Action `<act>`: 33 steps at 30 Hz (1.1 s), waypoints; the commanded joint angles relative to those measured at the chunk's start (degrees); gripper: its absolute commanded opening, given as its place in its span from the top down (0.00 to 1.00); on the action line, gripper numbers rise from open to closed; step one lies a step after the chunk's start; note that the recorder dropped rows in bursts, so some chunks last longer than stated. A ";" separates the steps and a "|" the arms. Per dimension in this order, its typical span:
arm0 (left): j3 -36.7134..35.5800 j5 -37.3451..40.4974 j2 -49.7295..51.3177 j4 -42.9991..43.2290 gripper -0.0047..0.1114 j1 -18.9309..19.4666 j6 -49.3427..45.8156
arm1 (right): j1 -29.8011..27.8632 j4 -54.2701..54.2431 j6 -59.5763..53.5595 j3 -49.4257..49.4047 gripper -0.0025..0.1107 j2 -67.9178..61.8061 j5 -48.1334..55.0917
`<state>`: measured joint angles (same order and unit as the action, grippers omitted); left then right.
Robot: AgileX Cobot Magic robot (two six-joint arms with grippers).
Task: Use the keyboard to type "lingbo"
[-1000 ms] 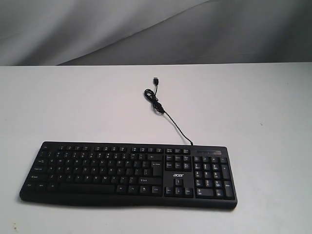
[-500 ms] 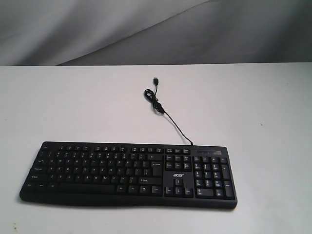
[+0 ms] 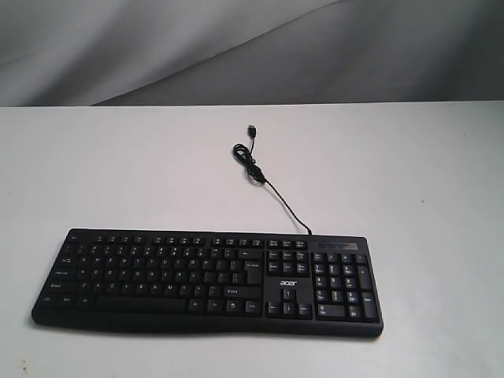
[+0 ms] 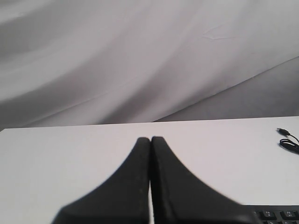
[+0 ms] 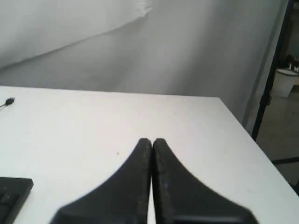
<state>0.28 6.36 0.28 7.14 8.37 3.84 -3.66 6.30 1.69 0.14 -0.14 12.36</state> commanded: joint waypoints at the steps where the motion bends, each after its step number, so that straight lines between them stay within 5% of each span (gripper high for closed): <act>1: -0.28 -0.56 -0.28 0.01 0.96 -0.38 0.12 | -0.34 -1.00 0.20 -0.14 0.98 0.14 5.26; 33: -0.28 -0.56 -0.28 0.01 0.96 -0.38 0.12 | -0.34 -4.23 0.34 -0.14 0.98 0.14 7.28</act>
<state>0.28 6.36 0.28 7.14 8.37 3.84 -3.66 2.36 1.81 0.14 -0.14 19.68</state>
